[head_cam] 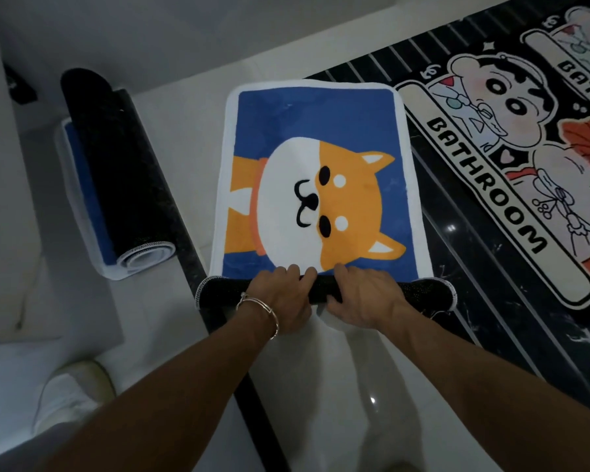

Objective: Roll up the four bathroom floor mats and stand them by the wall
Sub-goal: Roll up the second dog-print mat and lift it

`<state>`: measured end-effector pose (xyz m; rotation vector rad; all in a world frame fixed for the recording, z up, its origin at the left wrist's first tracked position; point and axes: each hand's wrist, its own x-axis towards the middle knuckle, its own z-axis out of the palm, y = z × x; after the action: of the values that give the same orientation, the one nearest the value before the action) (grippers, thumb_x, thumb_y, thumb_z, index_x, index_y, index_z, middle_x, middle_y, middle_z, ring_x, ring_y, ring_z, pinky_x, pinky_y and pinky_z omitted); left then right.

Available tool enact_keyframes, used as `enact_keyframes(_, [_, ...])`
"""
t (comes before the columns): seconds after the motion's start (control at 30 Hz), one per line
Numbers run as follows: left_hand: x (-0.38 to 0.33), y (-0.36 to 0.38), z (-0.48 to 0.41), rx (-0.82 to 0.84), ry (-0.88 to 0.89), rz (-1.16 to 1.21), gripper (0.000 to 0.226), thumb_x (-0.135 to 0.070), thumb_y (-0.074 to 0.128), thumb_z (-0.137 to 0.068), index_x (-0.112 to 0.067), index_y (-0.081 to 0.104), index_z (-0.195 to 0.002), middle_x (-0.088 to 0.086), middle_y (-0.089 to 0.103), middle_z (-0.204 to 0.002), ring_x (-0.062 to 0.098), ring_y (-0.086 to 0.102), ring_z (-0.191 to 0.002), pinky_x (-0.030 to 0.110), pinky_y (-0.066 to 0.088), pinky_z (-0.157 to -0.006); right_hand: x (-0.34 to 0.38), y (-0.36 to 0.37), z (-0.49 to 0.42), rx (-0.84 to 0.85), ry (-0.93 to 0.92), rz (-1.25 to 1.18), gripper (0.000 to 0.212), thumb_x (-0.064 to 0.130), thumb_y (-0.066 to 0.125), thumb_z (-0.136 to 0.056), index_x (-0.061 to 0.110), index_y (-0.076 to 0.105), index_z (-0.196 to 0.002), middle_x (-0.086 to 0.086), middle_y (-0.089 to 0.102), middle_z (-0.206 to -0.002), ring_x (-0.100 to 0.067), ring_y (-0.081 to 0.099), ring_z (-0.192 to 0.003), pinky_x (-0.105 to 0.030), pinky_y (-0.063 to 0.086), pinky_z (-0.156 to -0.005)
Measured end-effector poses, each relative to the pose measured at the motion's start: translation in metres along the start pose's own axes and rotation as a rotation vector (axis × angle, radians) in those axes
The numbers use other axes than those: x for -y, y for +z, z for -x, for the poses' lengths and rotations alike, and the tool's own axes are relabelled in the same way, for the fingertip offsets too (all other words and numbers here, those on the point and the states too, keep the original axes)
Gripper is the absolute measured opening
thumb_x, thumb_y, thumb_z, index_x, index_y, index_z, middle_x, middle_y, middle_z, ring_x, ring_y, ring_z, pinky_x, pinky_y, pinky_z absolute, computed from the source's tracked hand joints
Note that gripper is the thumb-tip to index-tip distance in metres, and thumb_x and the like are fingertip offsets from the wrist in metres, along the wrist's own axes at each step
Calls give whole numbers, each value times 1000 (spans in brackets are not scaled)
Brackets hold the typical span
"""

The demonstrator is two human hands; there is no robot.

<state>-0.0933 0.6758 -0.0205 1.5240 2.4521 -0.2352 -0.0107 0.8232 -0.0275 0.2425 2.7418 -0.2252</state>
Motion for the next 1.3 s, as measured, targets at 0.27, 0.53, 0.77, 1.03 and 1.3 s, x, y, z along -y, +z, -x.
enact_keyframes(0.27, [1,-4,-4,147,-5,1,26,-16,44,-95,-12,38,-120,8,63,-103,30,63,-86,33,36,-63,0,-8,-6,174,0,-4,41,48,58,-86,15,55,-110,-4,64,-110,-24,61,-99,-28,36,-69])
enact_keyframes(0.53, [13,-15,-14,223,44,41,27,-16,51,-91,-12,40,-115,10,63,-97,29,63,-85,32,36,-60,1,-1,2,-56,-12,73,31,30,67,-78,14,53,-101,-4,62,-87,-26,60,-80,-29,31,-61])
enact_keyframes(0.77, [10,-9,-11,95,-11,-18,34,-22,50,-89,-16,37,-120,6,54,-108,29,57,-95,35,32,-66,2,-4,-2,92,29,-81,29,30,57,-88,9,50,-108,-9,64,-102,-27,61,-89,-28,33,-60])
enact_keyframes(1.03, [9,-18,-19,276,60,45,23,-20,52,-91,-13,49,-112,9,62,-102,28,62,-90,32,38,-65,5,9,11,-36,30,7,33,31,56,-85,15,47,-112,-5,61,-101,-27,58,-92,-30,29,-67])
enact_keyframes(1.3, [1,-6,-9,123,77,-21,38,-18,51,-89,-14,37,-125,9,53,-111,30,56,-98,35,33,-65,-6,-2,-2,392,47,-338,34,25,65,-83,11,57,-113,-7,63,-109,-19,55,-91,-28,44,-76])
